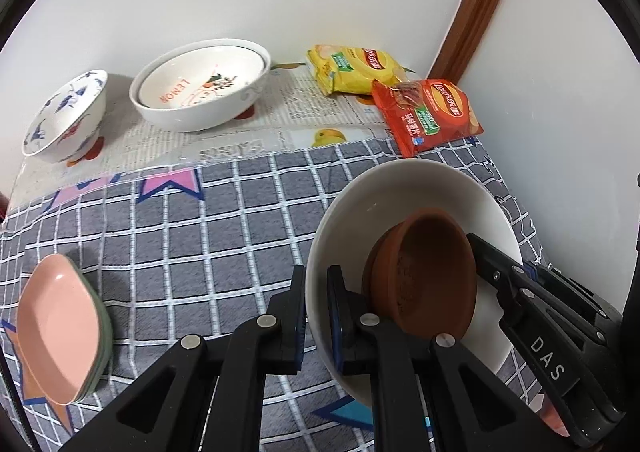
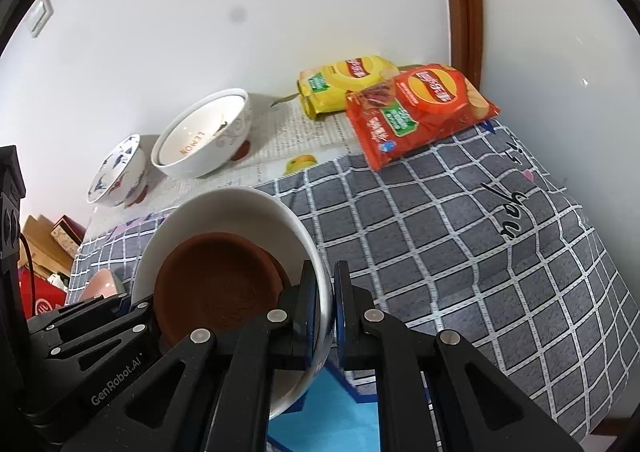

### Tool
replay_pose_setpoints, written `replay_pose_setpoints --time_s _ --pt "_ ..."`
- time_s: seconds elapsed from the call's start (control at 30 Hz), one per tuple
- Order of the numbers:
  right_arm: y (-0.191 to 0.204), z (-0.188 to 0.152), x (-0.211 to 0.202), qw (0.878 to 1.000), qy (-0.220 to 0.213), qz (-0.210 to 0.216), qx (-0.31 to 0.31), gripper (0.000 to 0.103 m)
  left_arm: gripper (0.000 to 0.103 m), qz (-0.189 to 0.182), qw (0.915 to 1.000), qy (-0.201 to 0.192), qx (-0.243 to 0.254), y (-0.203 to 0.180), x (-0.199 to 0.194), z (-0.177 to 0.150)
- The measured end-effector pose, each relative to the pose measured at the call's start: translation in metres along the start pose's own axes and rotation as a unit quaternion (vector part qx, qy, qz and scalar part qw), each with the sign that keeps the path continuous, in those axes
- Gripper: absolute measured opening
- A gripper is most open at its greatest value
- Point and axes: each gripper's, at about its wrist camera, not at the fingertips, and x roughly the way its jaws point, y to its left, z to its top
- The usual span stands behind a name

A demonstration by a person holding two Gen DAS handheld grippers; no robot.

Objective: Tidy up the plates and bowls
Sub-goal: 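Lift the white bowl with both grippers and carry it toward the plate stack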

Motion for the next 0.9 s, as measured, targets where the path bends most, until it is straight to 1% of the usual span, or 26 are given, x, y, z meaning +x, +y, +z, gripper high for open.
replay_pose_setpoints --time_s 0.53,0.9 --pt "0.064 -0.012 0.005 0.999 0.006 0.030 -0.024 0.009 0.010 0.022 0.9992 -0.010 -0.031 0.062 -0.023 -0.013" --pt "0.096 -0.019 0.013 0.998 0.009 0.041 -0.040 0.009 0.010 0.028 0.9982 -0.013 -0.052 0.096 -0.030 -0.024"
